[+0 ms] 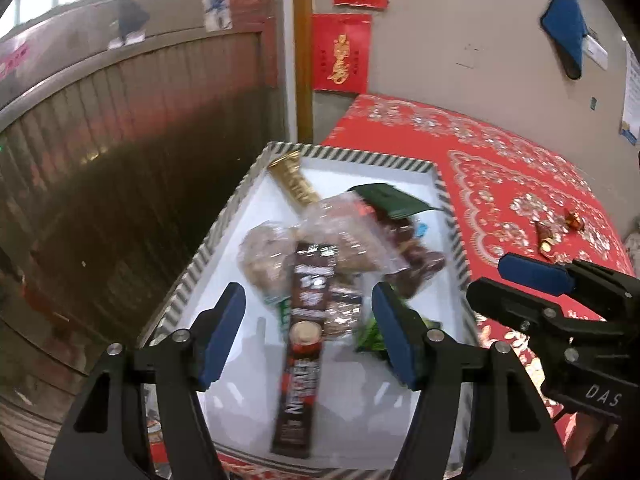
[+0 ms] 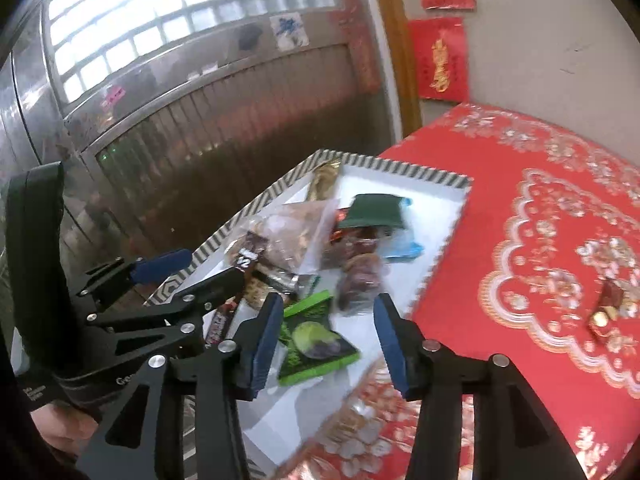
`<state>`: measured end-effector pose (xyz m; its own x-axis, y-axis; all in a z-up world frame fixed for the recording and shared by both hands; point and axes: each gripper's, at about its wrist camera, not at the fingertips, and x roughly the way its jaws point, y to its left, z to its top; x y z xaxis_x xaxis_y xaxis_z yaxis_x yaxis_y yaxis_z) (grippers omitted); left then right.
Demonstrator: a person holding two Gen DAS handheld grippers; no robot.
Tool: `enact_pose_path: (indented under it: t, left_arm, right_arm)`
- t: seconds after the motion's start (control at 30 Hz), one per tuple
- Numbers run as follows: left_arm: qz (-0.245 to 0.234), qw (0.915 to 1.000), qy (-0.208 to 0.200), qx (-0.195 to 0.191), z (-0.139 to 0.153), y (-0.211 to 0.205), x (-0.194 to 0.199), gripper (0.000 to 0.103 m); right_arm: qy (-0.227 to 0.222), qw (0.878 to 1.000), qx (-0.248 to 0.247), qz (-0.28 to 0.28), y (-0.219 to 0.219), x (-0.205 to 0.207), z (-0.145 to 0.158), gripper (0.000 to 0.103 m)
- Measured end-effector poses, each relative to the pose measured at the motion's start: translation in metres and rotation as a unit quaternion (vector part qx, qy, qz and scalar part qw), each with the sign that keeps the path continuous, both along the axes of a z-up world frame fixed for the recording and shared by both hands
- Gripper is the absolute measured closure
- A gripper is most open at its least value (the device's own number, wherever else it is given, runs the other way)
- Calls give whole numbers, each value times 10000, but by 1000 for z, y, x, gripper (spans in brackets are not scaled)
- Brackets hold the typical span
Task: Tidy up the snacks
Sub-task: 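Move both tools back over the two red chocolate packets on the tablecloth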
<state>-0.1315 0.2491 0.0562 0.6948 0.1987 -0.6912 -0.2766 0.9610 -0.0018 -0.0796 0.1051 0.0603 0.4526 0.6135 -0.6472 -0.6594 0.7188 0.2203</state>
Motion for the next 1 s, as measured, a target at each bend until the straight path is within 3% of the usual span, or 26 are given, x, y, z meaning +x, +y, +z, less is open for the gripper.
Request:
enact_pose_path:
  t: [0.47,0.7,0.77,1.0]
  left_arm:
    - [-1177,9925,304,-133,9,-94,42,38]
    - [-1842,9806,621,-258,10,-148,74,38]
    - [-2103,9736,784,-413,10,-164,87,38]
    - [-2335,9618,1303,-592,-1,-209,142,38]
  right_arm:
    - [-26,9926,-118,-1210,-122,21,-2,47]
    - [65,9823,-207,-1860,-195,33,-8,42]
    - [106,9797,-258,-1983,-212,36,-10,42]
    - [196,9696,-201,-2431,-266,50,-11,40]
